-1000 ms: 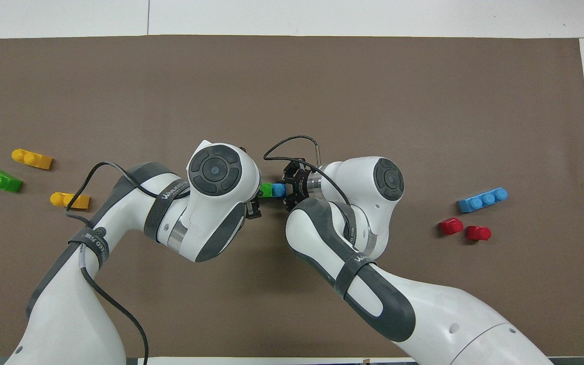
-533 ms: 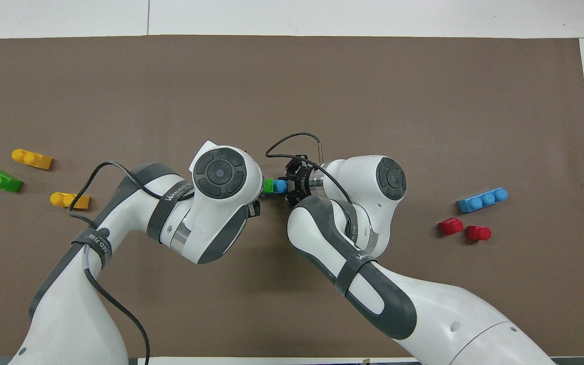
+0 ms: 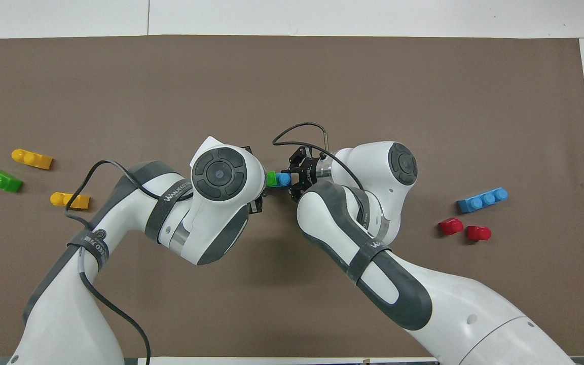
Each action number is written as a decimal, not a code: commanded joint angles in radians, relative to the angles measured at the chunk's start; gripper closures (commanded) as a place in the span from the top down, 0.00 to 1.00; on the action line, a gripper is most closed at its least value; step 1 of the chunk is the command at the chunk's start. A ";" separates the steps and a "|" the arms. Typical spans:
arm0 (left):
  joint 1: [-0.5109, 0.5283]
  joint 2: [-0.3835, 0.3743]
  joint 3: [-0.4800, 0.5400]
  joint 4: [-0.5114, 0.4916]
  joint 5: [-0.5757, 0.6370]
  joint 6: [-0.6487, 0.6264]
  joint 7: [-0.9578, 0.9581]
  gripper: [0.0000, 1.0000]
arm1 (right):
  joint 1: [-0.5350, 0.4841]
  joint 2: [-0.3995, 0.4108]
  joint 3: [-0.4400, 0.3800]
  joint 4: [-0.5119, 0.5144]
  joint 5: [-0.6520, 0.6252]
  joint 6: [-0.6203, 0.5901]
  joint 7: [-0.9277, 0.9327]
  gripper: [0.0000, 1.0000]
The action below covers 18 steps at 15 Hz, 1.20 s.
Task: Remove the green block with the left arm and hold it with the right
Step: 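Pull the green piece away with the left gripper while the right gripper pulls blue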
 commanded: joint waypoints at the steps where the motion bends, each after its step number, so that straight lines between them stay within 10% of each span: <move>1: 0.005 -0.079 0.015 -0.013 0.018 -0.075 0.002 0.00 | -0.018 -0.004 0.004 0.000 0.028 0.002 -0.025 0.00; 8: 0.097 -0.195 0.015 0.033 0.006 -0.236 0.157 0.00 | -0.047 -0.010 -0.003 0.011 0.017 -0.030 -0.027 0.00; 18: 0.494 -0.176 0.019 0.018 -0.116 -0.212 1.048 0.00 | -0.573 -0.073 -0.012 0.128 -0.279 -0.539 -0.458 0.00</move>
